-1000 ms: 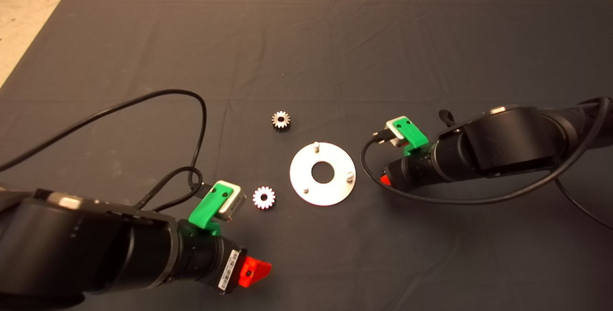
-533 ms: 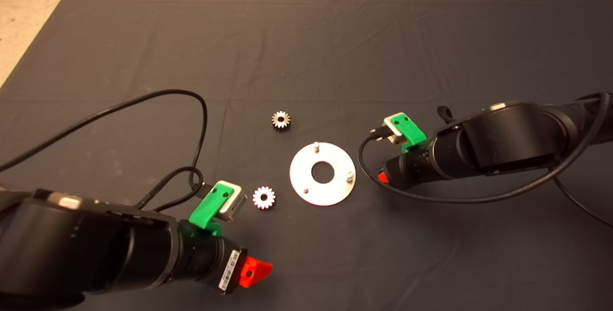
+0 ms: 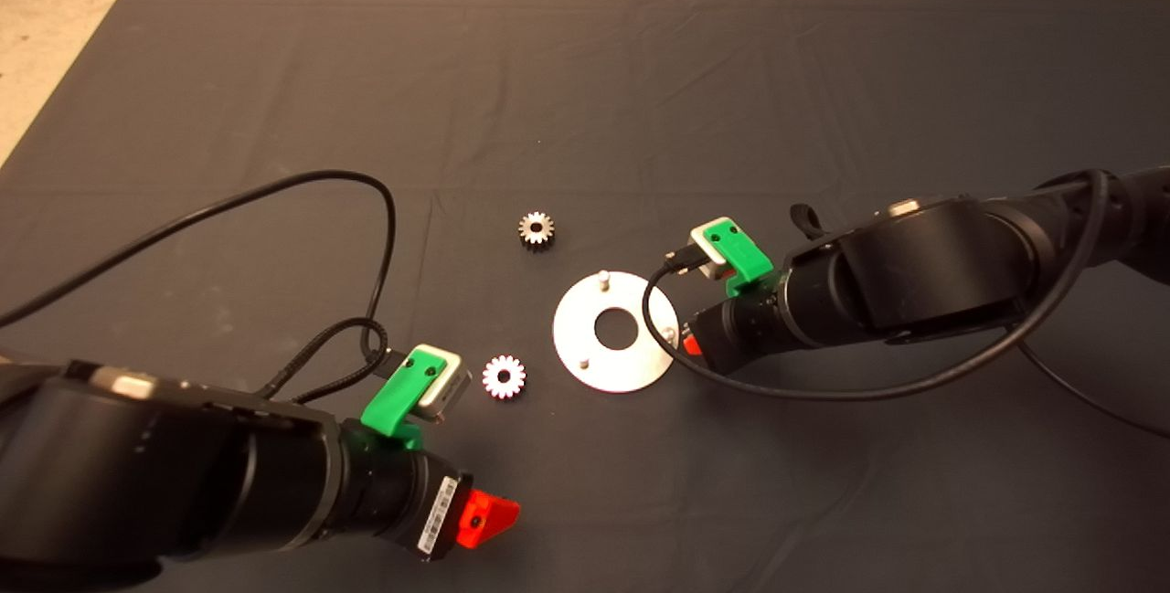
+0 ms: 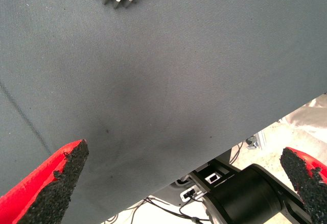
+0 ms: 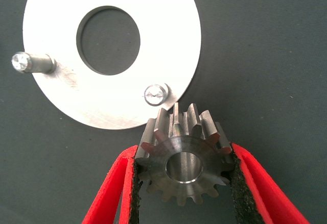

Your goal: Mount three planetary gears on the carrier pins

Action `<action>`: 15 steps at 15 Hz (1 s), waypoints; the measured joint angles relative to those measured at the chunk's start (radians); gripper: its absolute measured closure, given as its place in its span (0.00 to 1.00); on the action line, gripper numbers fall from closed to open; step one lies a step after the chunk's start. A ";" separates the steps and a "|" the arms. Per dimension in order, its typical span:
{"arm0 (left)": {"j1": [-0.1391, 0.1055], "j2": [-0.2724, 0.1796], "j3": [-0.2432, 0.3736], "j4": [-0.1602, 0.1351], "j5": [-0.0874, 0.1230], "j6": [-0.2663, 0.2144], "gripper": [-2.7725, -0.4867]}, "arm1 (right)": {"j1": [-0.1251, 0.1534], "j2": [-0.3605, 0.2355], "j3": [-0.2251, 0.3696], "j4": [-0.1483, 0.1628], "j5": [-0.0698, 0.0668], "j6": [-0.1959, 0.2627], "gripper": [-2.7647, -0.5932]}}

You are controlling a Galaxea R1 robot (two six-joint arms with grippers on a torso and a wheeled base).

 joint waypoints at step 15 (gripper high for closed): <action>0.000 0.000 0.000 0.000 -0.002 0.000 0.01 | 0.000 0.063 -0.063 0.000 0.000 0.019 0.83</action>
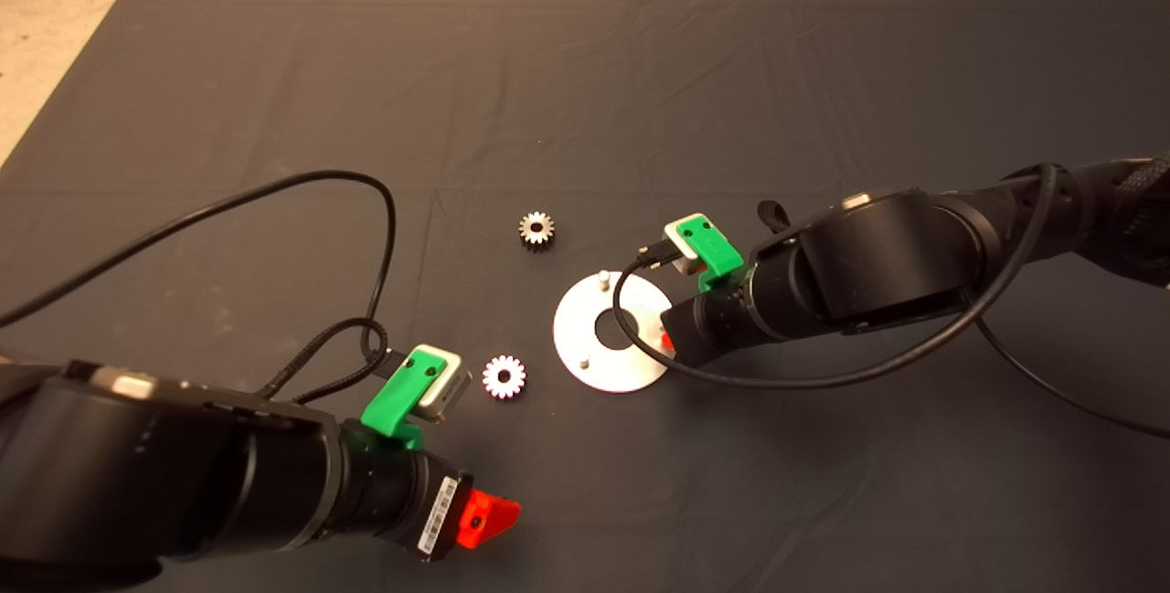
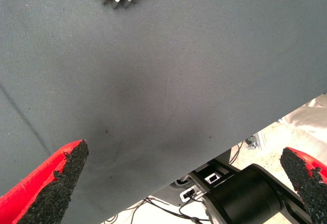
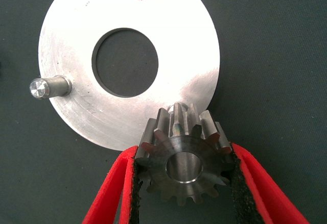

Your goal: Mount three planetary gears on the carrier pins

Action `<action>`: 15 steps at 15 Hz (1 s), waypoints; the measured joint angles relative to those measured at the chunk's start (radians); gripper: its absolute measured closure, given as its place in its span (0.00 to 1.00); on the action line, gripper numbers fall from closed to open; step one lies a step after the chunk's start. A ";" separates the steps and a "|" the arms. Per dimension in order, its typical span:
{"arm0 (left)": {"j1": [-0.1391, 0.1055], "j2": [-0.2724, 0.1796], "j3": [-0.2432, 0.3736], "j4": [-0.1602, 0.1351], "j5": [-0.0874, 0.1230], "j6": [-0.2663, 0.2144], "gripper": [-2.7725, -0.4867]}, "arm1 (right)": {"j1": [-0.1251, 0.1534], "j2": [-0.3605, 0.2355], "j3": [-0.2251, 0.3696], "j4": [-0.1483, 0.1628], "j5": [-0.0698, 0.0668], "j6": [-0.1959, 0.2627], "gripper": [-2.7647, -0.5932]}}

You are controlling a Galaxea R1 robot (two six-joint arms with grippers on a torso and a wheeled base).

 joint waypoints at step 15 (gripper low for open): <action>-0.002 0.000 0.000 0.000 -0.001 0.000 0.01 | -0.001 0.021 -0.016 0.000 0.000 0.000 0.83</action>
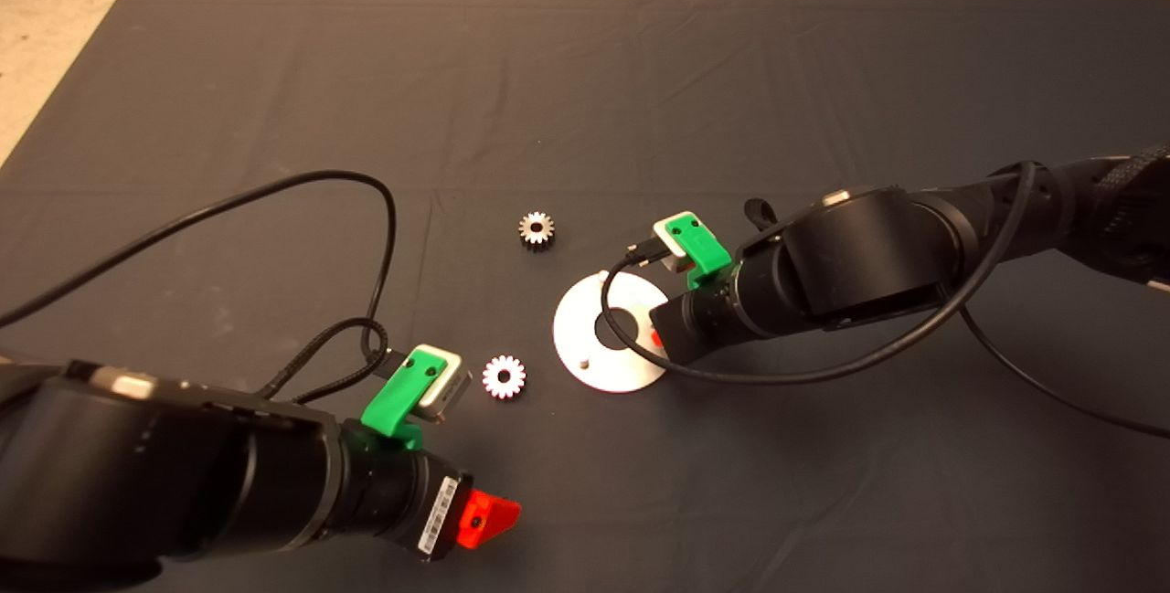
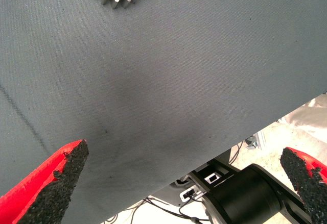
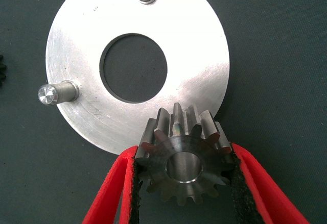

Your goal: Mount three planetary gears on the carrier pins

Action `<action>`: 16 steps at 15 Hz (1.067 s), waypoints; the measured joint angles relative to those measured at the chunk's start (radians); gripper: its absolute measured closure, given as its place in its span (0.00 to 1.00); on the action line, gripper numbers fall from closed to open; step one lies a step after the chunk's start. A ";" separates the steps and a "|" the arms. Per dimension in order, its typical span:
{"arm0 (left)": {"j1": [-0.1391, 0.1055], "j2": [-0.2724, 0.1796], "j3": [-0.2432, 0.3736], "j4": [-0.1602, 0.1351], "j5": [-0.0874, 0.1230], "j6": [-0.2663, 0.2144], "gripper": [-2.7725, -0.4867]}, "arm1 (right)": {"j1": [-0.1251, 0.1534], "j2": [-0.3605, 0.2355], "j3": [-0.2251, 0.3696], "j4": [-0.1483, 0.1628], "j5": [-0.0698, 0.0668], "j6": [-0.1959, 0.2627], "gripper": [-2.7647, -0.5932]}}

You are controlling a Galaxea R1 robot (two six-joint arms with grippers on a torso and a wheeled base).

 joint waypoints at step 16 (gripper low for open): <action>-0.021 0.000 0.000 0.000 -0.026 -0.014 0.01 | -0.001 0.010 -0.049 0.013 0.000 0.000 0.83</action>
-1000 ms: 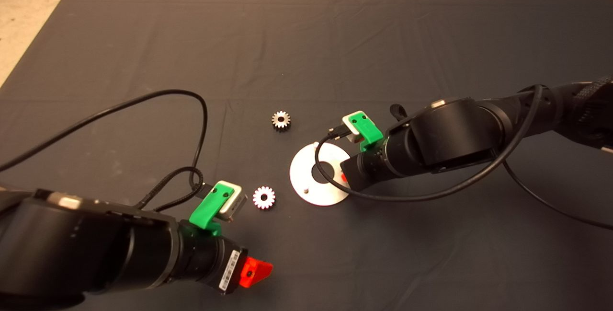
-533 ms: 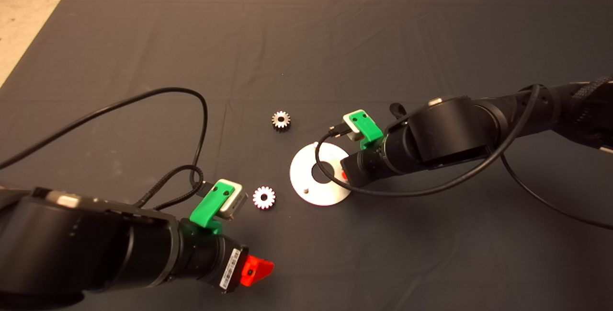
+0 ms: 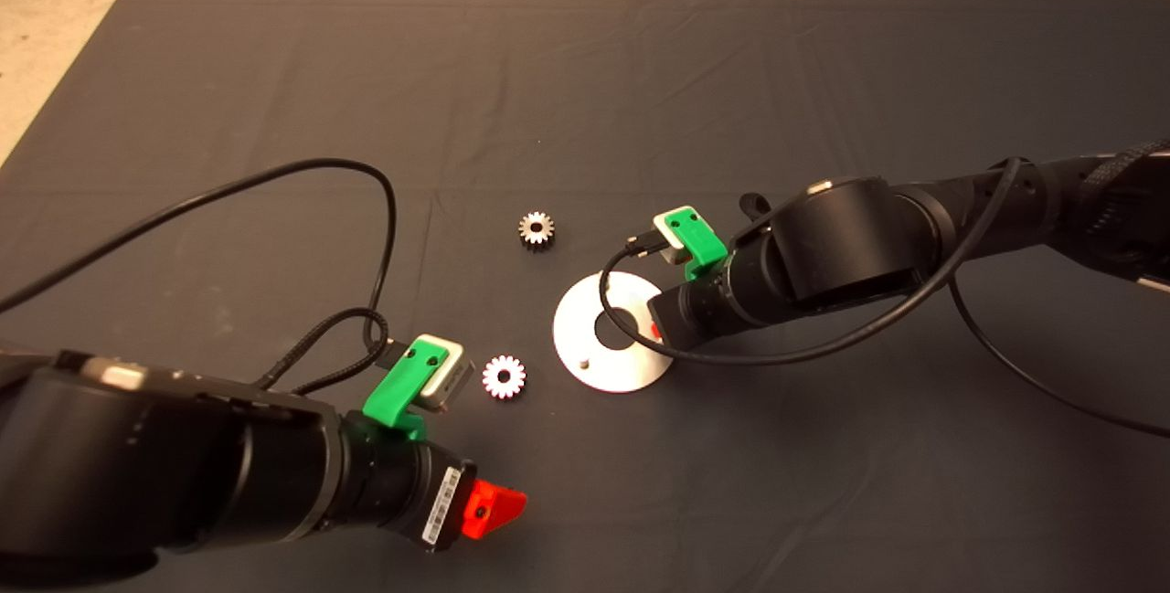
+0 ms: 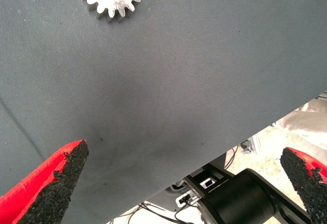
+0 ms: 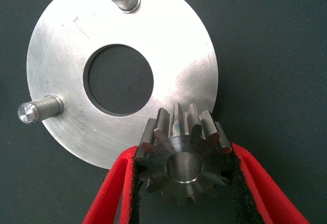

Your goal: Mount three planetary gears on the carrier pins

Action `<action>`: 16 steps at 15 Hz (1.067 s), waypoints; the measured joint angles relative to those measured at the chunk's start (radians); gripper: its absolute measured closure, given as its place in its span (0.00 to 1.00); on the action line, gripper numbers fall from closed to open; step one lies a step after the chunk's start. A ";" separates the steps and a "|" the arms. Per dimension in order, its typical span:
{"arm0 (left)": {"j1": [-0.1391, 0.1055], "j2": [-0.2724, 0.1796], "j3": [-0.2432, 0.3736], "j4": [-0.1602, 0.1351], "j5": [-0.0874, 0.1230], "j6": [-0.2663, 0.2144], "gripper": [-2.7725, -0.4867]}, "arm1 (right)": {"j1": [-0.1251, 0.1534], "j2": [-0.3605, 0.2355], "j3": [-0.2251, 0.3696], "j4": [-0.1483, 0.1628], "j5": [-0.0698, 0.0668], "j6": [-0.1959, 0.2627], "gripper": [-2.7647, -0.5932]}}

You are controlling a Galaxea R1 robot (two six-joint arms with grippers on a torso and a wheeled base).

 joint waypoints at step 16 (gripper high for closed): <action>-0.001 0.000 0.000 0.000 -0.001 -0.004 0.01 | -0.017 0.014 -0.007 0.041 0.001 0.000 0.83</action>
